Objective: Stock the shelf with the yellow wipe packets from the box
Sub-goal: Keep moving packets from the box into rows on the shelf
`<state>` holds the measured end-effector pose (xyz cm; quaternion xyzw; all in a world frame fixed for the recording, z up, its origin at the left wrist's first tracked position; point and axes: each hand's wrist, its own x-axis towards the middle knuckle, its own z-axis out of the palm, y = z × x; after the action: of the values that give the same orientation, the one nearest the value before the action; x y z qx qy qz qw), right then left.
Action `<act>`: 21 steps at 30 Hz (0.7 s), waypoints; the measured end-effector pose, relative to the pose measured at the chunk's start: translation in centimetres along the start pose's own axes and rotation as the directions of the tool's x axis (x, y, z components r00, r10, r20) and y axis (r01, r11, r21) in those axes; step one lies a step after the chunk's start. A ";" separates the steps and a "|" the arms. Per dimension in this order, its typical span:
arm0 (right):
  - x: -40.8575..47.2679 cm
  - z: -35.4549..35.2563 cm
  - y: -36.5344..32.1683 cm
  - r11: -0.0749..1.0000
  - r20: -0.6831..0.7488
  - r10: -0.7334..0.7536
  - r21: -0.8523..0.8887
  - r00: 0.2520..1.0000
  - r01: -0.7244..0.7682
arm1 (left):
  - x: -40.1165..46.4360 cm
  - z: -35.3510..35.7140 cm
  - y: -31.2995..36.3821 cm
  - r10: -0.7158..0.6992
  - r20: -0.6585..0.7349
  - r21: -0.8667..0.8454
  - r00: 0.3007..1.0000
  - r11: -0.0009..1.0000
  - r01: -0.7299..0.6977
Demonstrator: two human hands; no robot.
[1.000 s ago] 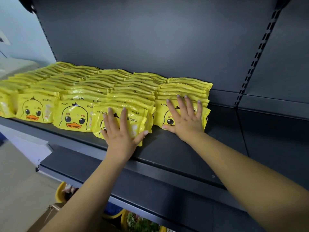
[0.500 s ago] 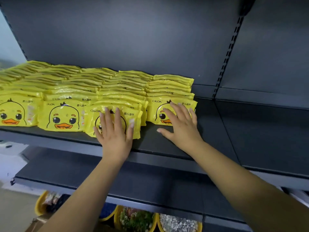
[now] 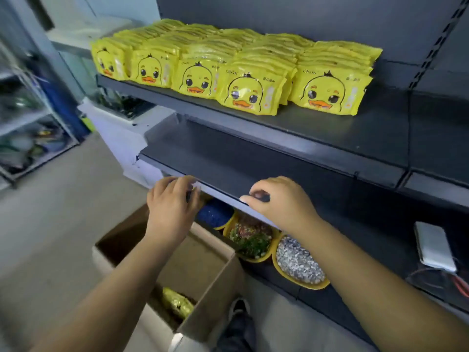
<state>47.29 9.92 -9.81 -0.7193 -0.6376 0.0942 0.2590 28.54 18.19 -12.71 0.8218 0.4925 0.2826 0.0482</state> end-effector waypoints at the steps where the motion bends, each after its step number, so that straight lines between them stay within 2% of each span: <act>1: -0.9 1.0 -0.8 1.000 0.010 -0.007 0.023 1.000 0.007 | -1.7 -0.8 -0.8 -0.033 0.019 0.030 0.999 0.999 0.032; 4: -3.0 4.2 -2.8 0.996 0.013 -0.079 0.048 0.997 0.079 | -5.9 -3.2 -3.1 -0.183 0.115 0.089 0.976 0.981 0.173; 6: -3.8 6.1 -4.1 0.991 0.038 -0.128 0.045 0.991 0.126 | -8.0 -4.6 -4.6 -0.256 0.095 0.098 0.962 0.964 0.247; 8: -4.2 7.7 -5.4 0.991 0.135 -0.130 0.041 0.982 0.125 | -9.6 -5.6 -6.1 -0.299 0.084 0.092 0.950 0.952 0.292; 11: -4.2 10.2 -6.6 0.991 0.184 -0.124 0.076 0.975 0.112 | -10.9 -6.1 -8.4 -0.324 0.132 0.112 0.937 0.944 0.311; 15: -3.5 15.1 -7.0 0.998 0.325 -0.050 0.039 0.944 0.040 | -11.5 -4.6 -12.5 -0.353 0.242 0.113 0.904 0.936 0.335; 21: -1.1 23.7 -6.5 0.964 0.515 0.243 -0.032 0.822 -0.265 | -10.1 -0.1 -20.3 -0.363 0.457 0.082 0.812 0.926 0.368</act>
<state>30.38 15.21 -26.94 -0.7407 -0.5799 0.3297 0.0791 9.08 20.07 -24.10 0.7549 0.6136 0.0660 0.2219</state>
